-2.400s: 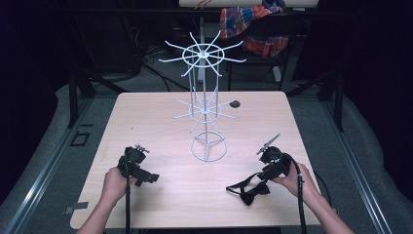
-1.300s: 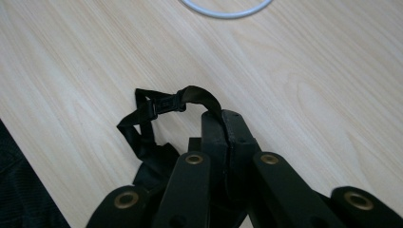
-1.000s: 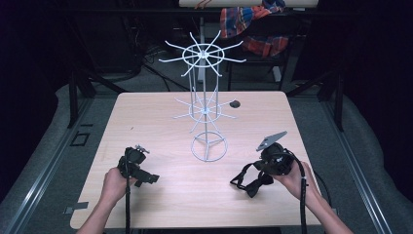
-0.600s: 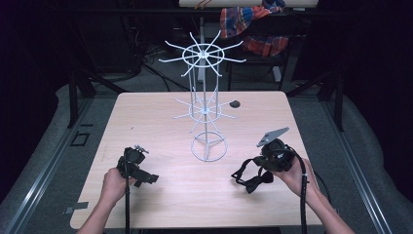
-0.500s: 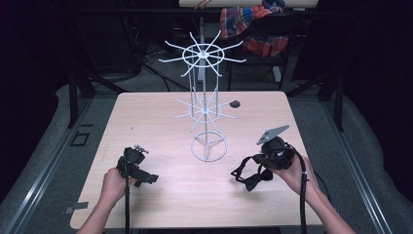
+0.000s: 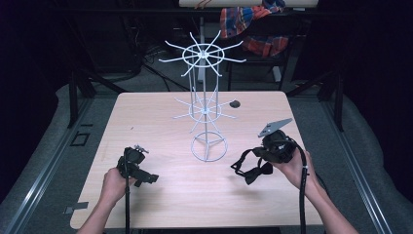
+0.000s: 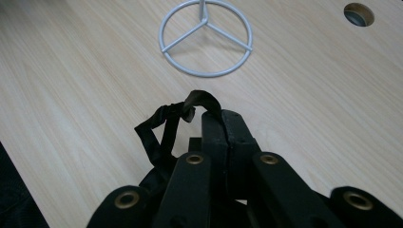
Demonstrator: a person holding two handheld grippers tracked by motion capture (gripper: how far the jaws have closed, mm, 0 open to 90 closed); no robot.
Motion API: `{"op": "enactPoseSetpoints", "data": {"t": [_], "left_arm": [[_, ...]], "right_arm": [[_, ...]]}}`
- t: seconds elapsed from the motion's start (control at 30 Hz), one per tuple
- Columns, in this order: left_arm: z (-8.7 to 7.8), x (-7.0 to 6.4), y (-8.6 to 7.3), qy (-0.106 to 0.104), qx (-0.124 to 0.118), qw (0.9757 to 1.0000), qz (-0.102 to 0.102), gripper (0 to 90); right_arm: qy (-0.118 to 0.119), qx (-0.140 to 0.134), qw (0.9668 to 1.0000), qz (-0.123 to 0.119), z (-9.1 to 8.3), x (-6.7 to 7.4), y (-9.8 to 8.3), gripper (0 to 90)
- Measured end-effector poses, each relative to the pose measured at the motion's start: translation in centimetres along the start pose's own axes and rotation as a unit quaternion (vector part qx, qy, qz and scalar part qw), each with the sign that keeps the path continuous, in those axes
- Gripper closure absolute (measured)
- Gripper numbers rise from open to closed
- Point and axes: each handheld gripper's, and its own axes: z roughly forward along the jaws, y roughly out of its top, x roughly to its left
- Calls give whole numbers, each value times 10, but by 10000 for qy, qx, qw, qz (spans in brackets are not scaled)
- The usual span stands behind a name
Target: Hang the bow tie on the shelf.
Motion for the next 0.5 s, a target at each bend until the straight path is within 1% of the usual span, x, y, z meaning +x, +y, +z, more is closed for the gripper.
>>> {"op": "enactPoseSetpoints", "data": {"t": [0.4, 0.5], "left_arm": [[0, 0, 0, -2, 5, 10000, 26, 1], [0, 0, 0, -5, 5, 10000, 27, 1]], "right_arm": [[-20, -134, 9999, 46, -4, -4, 10, 892], [-49, -222, 9997, 55, -6, -5, 14, 892]]}}
